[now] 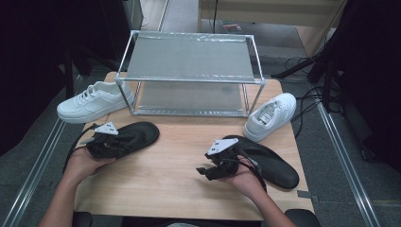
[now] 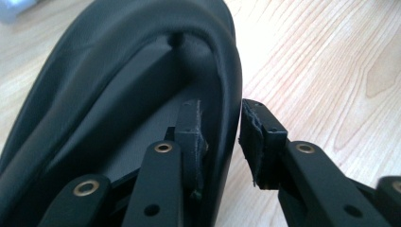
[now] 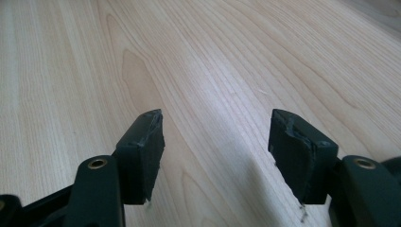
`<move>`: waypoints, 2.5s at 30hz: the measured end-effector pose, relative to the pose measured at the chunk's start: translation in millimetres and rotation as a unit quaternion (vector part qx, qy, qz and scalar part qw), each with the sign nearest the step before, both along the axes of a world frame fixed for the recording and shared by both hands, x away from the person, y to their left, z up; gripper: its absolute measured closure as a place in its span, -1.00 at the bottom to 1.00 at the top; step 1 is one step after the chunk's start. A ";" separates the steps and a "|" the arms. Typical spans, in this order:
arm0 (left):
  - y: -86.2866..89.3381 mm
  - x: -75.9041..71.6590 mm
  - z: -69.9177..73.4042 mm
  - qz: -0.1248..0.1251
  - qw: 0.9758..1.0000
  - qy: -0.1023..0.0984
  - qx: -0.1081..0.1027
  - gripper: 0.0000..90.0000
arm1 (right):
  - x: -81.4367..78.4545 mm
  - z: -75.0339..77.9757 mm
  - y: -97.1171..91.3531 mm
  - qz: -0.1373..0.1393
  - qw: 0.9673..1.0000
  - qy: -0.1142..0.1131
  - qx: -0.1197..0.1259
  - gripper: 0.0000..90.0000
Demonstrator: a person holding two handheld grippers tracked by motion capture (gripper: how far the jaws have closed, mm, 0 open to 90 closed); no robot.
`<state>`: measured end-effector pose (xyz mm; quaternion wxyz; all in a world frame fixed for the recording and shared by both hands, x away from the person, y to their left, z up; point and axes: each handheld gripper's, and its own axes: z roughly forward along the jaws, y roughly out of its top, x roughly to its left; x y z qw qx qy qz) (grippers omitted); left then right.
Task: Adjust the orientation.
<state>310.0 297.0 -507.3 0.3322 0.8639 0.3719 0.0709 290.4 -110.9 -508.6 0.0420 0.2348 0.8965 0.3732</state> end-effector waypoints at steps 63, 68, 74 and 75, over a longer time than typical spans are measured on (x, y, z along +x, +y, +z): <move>-123.6 11.8 35.3 -0.069 0.997 -0.002 0.027 0.78 | -15.4 -2.9 -32.3 -0.049 0.999 0.004 -0.007 -0.16; -138.7 11.9 35.1 -0.082 0.997 0.001 0.018 0.78 | -15.3 -3.3 -31.7 -0.047 0.999 0.005 -0.007 -0.16; -162.2 11.9 29.8 -0.095 0.995 0.001 0.020 0.78 | -15.6 -3.4 -31.5 -0.046 0.999 0.004 -0.008 -0.16; -165.5 12.1 28.7 -0.097 0.995 0.001 0.019 0.77 | -15.6 -3.5 -31.4 -0.045 0.999 0.004 -0.008 -0.16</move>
